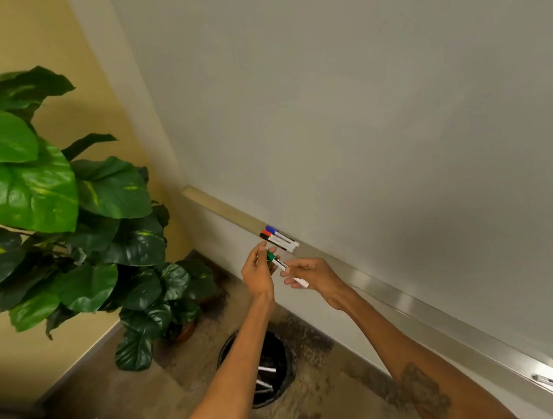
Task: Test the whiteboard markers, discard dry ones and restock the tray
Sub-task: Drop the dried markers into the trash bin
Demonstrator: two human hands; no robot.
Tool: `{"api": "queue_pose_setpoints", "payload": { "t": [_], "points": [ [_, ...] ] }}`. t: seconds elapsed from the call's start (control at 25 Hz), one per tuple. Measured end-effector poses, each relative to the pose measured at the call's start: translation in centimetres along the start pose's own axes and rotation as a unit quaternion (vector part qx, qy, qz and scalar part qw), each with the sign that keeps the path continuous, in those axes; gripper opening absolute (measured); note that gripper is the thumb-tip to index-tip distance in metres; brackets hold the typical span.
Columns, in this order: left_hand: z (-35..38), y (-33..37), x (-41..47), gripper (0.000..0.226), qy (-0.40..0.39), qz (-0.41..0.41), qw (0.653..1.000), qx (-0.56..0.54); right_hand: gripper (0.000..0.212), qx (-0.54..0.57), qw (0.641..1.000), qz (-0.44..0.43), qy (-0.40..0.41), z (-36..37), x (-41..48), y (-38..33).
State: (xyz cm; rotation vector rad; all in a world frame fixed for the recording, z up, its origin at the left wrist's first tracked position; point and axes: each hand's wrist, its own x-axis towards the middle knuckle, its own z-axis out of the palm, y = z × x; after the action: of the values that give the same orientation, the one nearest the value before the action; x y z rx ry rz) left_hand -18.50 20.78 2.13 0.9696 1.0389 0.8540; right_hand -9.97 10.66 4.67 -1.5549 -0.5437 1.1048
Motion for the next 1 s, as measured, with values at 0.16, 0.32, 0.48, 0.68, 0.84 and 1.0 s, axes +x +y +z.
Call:
{"api": "queue_pose_setpoints", "payload": {
  "t": [0.16, 0.32, 0.48, 0.68, 0.84, 1.0],
  "points": [
    [-4.5, -3.2, 1.6, 0.029, 0.022, -0.074, 0.991, 0.109, 0.023, -0.030, 0.996, 0.079, -0.012, 1.4, 1.9, 4.1],
    [-8.5, -6.0, 2.3, 0.030, 0.045, -0.121, 0.975, 0.182, 0.027, -0.126, 0.980, 0.153, 0.005, 3.0, 3.6, 9.7],
    [-11.9, -9.1, 3.5, 0.028, 0.025, -0.170, 0.964, 0.203, 0.019, -0.243, 0.948, 0.207, -0.001, 4.1, 4.0, 14.4],
    [-14.4, -10.6, 4.2, 0.027, 0.023, -0.210, 0.955, 0.209, 0.013, -0.310, 0.924, 0.222, -0.029, 6.5, 5.6, 16.2],
    [-15.3, -10.6, 4.9, 0.026, 0.036, -0.219, 0.952, 0.211, 0.043, -0.353, 0.923, 0.154, -0.023, 8.2, 6.6, 14.6],
    [-13.9, -10.2, 4.9, 0.027, 0.026, -0.205, 0.952, 0.227, 0.037, -0.353, 0.925, 0.135, 0.020, 6.3, 6.4, 13.7]
  ]
}}
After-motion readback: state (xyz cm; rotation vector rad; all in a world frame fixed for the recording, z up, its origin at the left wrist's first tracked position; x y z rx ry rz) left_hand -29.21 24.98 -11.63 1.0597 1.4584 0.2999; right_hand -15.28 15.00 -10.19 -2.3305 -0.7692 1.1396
